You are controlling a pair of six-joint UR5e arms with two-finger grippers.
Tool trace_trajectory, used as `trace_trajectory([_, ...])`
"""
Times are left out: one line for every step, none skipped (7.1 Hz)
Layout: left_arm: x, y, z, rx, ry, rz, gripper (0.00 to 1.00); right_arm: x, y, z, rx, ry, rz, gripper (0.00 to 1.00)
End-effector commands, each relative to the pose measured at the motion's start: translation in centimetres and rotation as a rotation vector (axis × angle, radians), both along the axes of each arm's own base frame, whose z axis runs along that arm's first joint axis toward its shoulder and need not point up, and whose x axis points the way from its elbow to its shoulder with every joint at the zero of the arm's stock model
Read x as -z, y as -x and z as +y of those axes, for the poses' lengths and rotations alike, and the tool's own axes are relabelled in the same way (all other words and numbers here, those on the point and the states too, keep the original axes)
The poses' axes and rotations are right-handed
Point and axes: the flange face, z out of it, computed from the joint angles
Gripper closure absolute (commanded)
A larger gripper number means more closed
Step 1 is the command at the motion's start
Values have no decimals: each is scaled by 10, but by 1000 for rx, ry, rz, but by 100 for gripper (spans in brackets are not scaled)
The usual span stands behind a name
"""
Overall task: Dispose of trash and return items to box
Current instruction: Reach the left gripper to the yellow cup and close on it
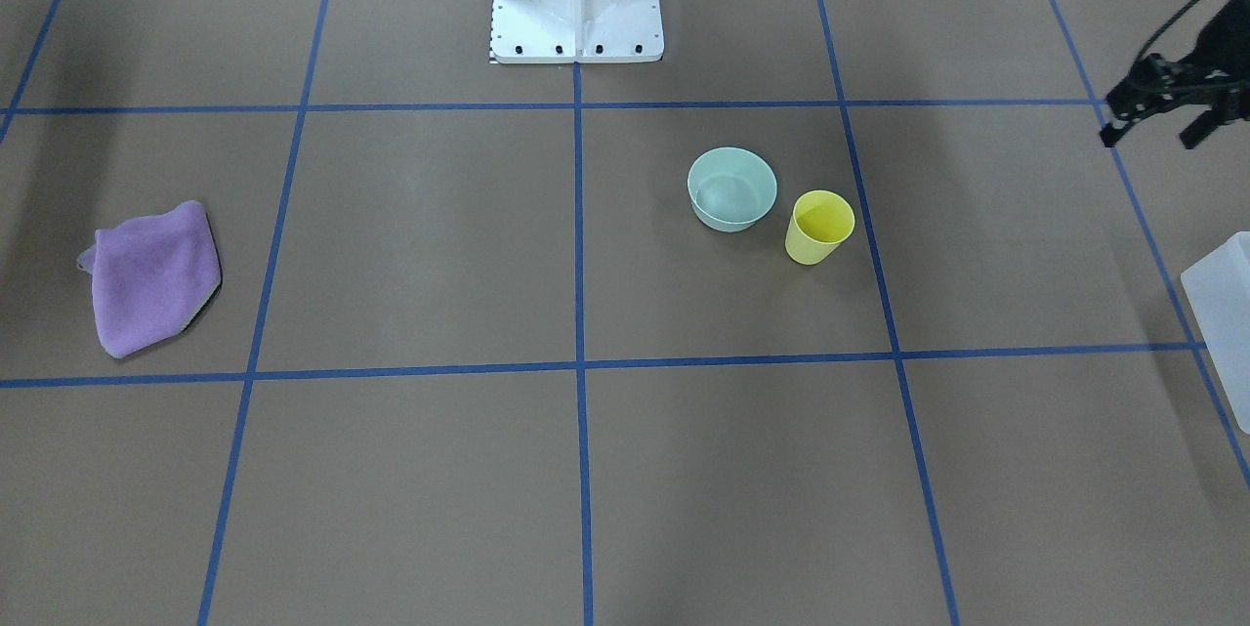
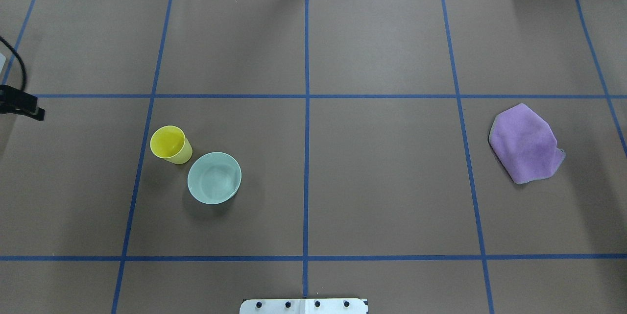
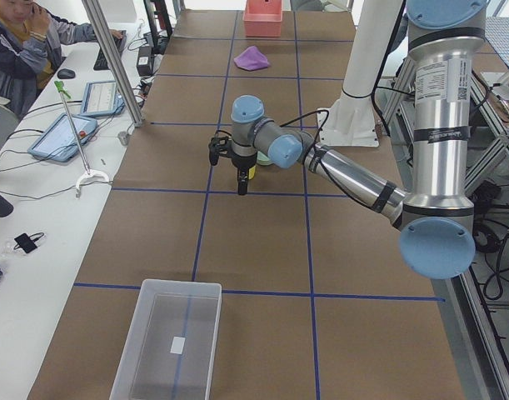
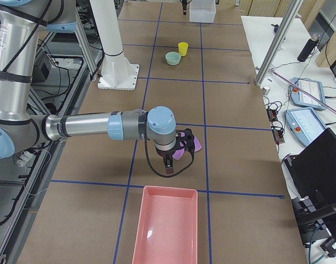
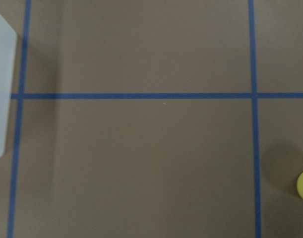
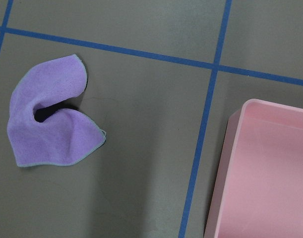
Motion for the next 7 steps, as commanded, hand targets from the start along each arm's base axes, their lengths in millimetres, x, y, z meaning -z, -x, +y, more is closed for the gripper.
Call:
trace_trajectory([31,-98,9,9,33,-10,2,0,0,0,0,-3,4,0])
trace_trajectory([39,-117,-4,5,32,-4,2,-2,0,1,0,3,4,0])
trace_trajectory([37,-133,-16,-1,39,-10,2,-2,0,2,0,6,1,0])
trace_trajectory([39,-139,-21,-2,41,-11,2,-3,0,3,0,9,-1,0])
trace_trajectory([32,-147,-23,-11,52,-22,2,-3,0,3,-1,10,-1,0])
trace_trajectory([34,-161,-27,-20,56,-20,2,-3,0,3,-1,11,-3,0])
trace_trajectory([32,-176,-21,-38,66,-25,2,-4,0,4,-1,11,-3,0])
